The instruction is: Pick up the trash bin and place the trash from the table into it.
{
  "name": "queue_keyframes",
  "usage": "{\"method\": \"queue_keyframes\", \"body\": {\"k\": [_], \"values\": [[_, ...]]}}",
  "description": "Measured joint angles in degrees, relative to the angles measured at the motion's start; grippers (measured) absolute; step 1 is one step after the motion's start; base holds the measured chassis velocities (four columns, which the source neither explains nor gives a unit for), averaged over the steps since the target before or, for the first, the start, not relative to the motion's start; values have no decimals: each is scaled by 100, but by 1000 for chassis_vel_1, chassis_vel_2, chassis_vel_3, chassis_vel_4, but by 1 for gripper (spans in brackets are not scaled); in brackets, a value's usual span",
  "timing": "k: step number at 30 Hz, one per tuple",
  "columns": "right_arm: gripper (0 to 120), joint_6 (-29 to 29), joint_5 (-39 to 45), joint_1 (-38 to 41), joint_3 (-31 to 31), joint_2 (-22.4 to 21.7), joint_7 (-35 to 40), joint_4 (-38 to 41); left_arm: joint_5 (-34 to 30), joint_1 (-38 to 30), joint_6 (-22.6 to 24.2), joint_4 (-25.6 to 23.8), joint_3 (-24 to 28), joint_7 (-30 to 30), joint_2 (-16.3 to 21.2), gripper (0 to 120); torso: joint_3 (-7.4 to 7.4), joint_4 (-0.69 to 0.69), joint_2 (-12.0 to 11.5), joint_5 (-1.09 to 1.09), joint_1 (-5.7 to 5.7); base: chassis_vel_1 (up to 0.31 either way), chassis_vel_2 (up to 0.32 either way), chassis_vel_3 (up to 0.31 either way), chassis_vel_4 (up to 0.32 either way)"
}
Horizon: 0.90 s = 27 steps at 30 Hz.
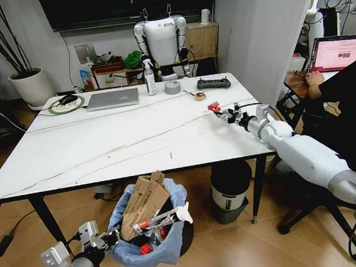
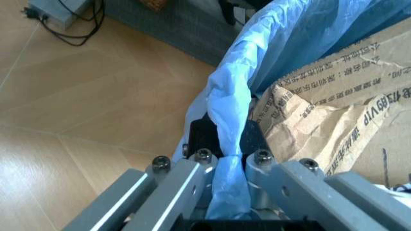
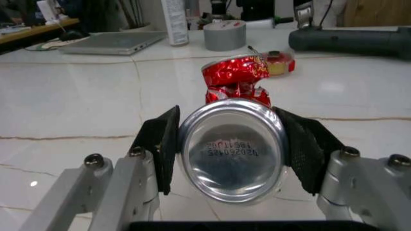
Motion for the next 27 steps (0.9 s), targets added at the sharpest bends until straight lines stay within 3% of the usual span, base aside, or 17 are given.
{"method": "queue_keyframes", "body": {"k": [12, 18, 27], "values": [[49, -65, 502, 46, -228, -495, 112, 1533, -17, -112, -1, 66, 10, -4, 13, 0, -1, -1, 0, -1, 0, 0, 0, 0, 0], [49, -98, 969, 142, -331, -921, 250, 2962, -16, -171, -1, 107, 46, -5, 14, 0, -1, 1, 0, -1, 0, 0, 0, 0, 0], [49, -69, 1398, 260, -477, -1236, 239, 4308, 1, -93, -2, 65, -1, -5, -37, 0, -1, -1, 0, -1, -1, 0, 0, 0, 0]]}}
